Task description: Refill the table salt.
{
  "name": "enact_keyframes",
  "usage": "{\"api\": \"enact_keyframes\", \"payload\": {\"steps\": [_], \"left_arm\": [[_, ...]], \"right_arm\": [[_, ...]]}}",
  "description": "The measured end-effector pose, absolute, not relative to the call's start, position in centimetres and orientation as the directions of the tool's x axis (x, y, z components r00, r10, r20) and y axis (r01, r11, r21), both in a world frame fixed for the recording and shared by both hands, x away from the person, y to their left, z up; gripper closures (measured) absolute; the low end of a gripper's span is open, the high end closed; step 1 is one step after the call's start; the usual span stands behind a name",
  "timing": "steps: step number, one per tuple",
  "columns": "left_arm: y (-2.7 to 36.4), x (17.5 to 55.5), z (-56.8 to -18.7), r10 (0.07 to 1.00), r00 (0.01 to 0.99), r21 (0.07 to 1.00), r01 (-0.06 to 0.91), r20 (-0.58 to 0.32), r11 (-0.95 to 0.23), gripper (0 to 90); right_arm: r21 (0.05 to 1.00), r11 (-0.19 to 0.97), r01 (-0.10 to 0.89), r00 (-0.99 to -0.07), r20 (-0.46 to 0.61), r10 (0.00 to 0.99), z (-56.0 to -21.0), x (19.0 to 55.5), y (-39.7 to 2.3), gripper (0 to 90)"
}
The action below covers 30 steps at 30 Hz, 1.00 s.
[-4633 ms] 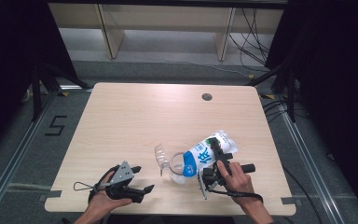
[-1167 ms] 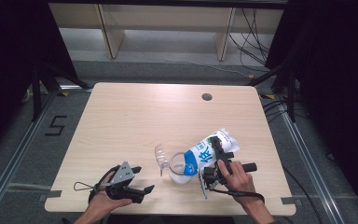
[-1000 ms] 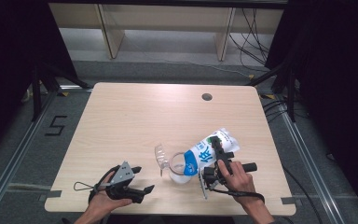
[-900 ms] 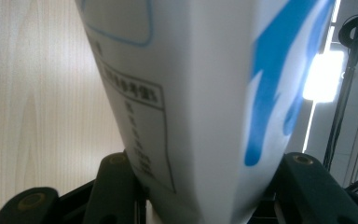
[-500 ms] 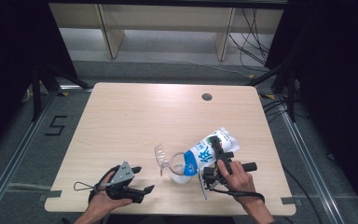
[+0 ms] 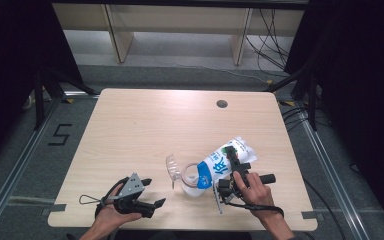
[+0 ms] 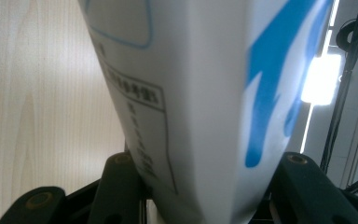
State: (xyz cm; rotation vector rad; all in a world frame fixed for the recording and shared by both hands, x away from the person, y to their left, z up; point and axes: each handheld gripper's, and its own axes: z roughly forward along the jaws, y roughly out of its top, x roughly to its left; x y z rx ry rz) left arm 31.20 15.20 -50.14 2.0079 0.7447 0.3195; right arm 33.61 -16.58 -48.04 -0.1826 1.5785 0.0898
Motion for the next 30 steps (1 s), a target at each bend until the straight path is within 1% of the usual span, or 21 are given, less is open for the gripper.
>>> {"api": "enact_keyframes", "payload": {"steps": [4, 9, 11, 12, 16, 17, 20, 24, 25, 29, 30], "left_arm": [[15.19, 31.16, -50.15, 0.623, 0.779, 0.848, 0.377, -0.073, -0.373, 17.4], [15.20, 31.17, -50.14, 0.623, 0.779, 0.848, 0.377, -0.072, -0.373, 17.3], [15.20, 31.17, -50.14, 0.623, 0.779, 0.848, 0.377, -0.072, -0.373, 17.3], [15.20, 31.17, -50.14, 0.623, 0.779, 0.848, 0.377, -0.072, -0.373, 17.4], [15.20, 31.17, -50.14, 0.623, 0.779, 0.848, 0.377, -0.072, -0.373, 17.4], [15.20, 31.17, -50.14, 0.623, 0.779, 0.848, 0.377, -0.072, -0.373, 17.3], [15.21, 31.17, -50.13, 0.621, 0.780, 0.847, 0.375, -0.070, -0.376, 17.3], [15.21, 31.17, -50.13, 0.623, 0.779, 0.848, 0.377, -0.072, -0.373, 17.3], [15.22, 31.17, -50.12, 0.622, 0.780, 0.847, 0.376, -0.070, -0.376, 17.3], [15.20, 31.17, -50.13, 0.623, 0.779, 0.848, 0.377, -0.072, -0.374, 17.3], [15.20, 31.17, -50.13, 0.623, 0.779, 0.848, 0.377, -0.072, -0.374, 17.3]], "right_arm": [[-0.038, 0.987, -0.159, -0.015, -0.999, -0.041, -48.21, 33.50, -16.60, 59.6], [-0.055, 0.984, -0.170, -0.011, -0.998, -0.057, -48.06, 33.58, -16.59, 59.8], [-0.042, 0.986, -0.162, -0.016, -0.999, -0.045, -48.16, 33.53, -16.61, 59.9], [-0.054, 0.984, -0.170, -0.013, -0.998, -0.057, -48.07, 33.58, -16.59, 60.0], [-0.049, 0.985, -0.167, -0.014, -0.999, -0.052, -48.09, 33.55, -16.59, 60.0], [-0.063, 0.982, -0.177, -0.008, -0.998, -0.065, -47.98, 33.62, -16.58, 60.1], [-0.031, 0.987, -0.157, -0.023, -0.999, -0.035, -48.20, 33.52, -16.63, 60.2], [-0.037, 0.986, -0.161, -0.021, -0.999, -0.041, -48.14, 33.54, -16.62, 60.2], [-0.057, 0.987, -0.153, -0.016, -0.998, -0.060, -48.01, 33.49, -16.66, 60.2], [-0.054, 0.985, -0.165, -0.018, -0.998, -0.058, -48.03, 33.55, -16.58, 60.3], [-0.041, 0.986, -0.161, -0.022, -0.999, -0.045, -48.12, 33.54, -16.61, 60.3]]}}
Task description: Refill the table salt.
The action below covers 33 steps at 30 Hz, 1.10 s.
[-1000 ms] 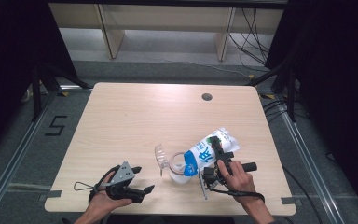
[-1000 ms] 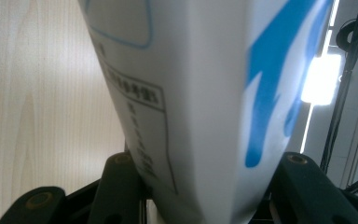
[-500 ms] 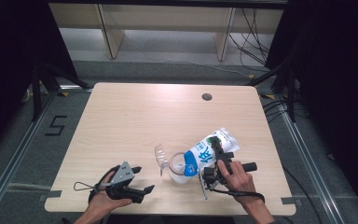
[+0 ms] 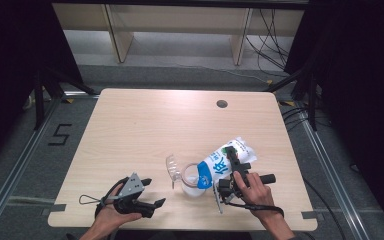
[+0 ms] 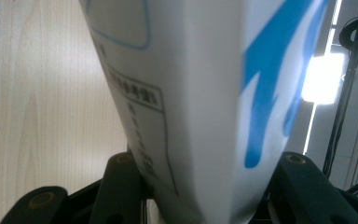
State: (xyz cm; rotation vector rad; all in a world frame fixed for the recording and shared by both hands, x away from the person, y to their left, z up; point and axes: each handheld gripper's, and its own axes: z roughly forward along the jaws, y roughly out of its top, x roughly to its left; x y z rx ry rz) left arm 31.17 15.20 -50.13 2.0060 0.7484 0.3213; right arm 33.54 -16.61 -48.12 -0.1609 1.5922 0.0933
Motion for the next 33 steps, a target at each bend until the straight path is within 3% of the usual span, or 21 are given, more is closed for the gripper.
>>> {"api": "enact_keyframes", "payload": {"steps": [33], "left_arm": [[15.18, 31.19, -50.16, 0.621, 0.780, 0.850, 0.375, -0.075, -0.369, 17.3]], "right_arm": [[-0.049, 0.983, -0.176, -0.020, -0.998, -0.053, -48.06, 33.57, -16.57, 61.1]]}}
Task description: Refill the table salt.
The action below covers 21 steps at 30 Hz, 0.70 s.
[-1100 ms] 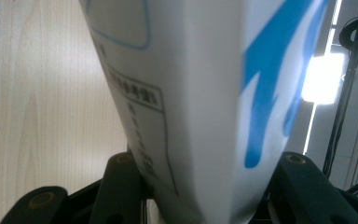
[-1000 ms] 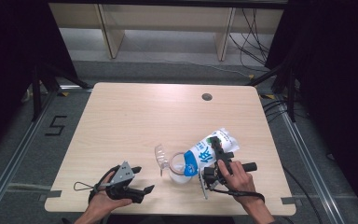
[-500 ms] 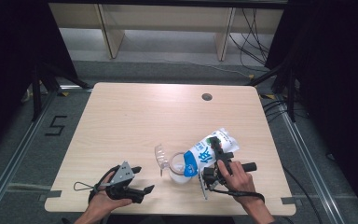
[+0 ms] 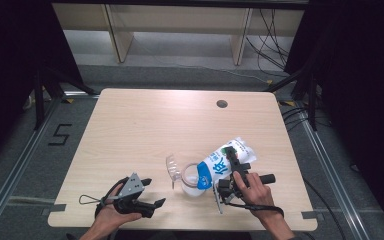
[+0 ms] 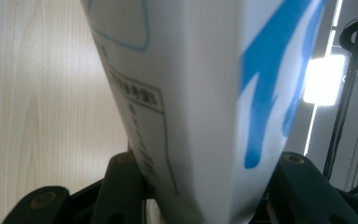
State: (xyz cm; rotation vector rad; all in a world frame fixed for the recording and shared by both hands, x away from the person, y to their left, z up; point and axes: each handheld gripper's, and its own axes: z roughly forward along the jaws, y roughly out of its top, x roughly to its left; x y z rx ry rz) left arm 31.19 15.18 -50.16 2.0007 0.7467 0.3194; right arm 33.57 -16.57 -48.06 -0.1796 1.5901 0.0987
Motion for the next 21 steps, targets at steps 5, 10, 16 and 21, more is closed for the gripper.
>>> {"api": "enact_keyframes", "payload": {"steps": [5, 10, 16, 21], "left_arm": [[15.20, 31.22, -50.16, 0.617, 0.784, 0.850, 0.370, -0.070, -0.375, 17.3], [15.21, 31.24, -50.17, 0.615, 0.786, 0.850, 0.369, -0.070, -0.375, 17.3], [15.21, 31.21, -50.17, 0.619, 0.782, 0.849, 0.375, -0.075, -0.371, 17.3], [15.21, 31.22, -50.14, 0.617, 0.784, 0.850, 0.370, -0.069, -0.376, 17.3]], "right_arm": [[-0.067, 0.980, -0.189, -0.007, -0.998, -0.069, -47.95, 33.62, -16.55, 61.1], [-0.061, 0.981, -0.184, -0.007, -0.998, -0.063, -47.98, 33.58, -16.55, 61.3], [-0.063, 0.981, -0.183, -0.005, -0.998, -0.065, -47.98, 33.57, -16.57, 61.3], [-0.091, 0.980, -0.176, 0.002, -0.996, -0.092, -47.81, 33.55, -16.62, 61.5]]}}
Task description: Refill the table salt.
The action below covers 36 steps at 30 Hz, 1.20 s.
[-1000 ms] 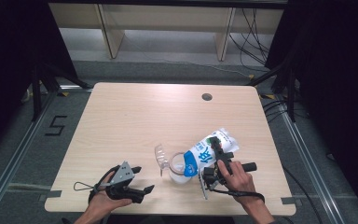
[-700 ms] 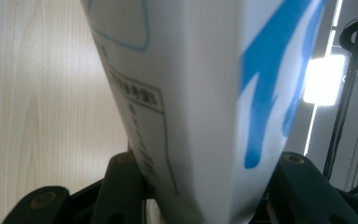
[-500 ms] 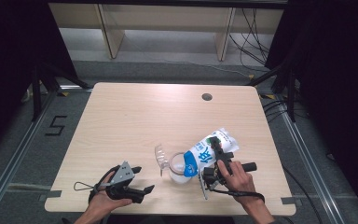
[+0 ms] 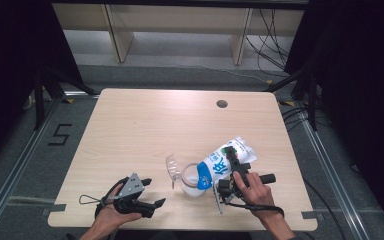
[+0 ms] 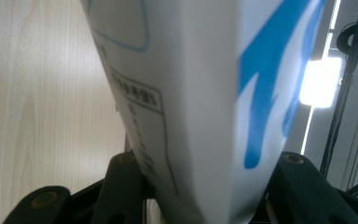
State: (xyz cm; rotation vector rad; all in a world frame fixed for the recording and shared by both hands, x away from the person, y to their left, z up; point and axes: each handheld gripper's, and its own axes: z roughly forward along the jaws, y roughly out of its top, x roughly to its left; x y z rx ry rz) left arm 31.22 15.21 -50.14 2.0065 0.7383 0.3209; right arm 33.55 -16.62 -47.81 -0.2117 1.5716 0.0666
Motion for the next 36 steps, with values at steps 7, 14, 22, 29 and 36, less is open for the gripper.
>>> {"api": "enact_keyframes", "payload": {"steps": [7, 14, 22, 29, 36], "left_arm": [[15.21, 31.23, -50.14, 0.615, 0.786, 0.849, 0.370, -0.069, -0.378, 17.3], [15.22, 31.22, -50.13, 0.616, 0.785, 0.848, 0.371, -0.069, -0.378, 17.3], [15.20, 31.17, -50.13, 0.623, 0.779, 0.847, 0.378, -0.073, -0.374, 17.3], [15.18, 31.16, -50.14, 0.624, 0.778, 0.848, 0.378, -0.073, -0.372, 17.4], [15.20, 31.18, -50.13, 0.622, 0.780, 0.848, 0.375, -0.070, -0.375, 17.3]], "right_arm": [[-0.120, 0.980, -0.156, -0.003, -0.993, -0.122, -47.59, 33.38, -16.53, 61.6], [-0.127, 0.974, -0.185, 0.016, -0.992, -0.126, -47.53, 33.60, -16.59, 61.9], [-0.110, 0.978, -0.178, 0.004, -0.994, -0.111, -47.62, 33.56, -16.63, 62.3], [-0.107, 0.978, -0.178, 0.000, -0.994, -0.109, -47.64, 33.56, -16.62, 62.7], [-0.108, 0.978, -0.180, -0.002, -0.994, -0.110, -47.61, 33.56, -16.62, 62.9]]}}
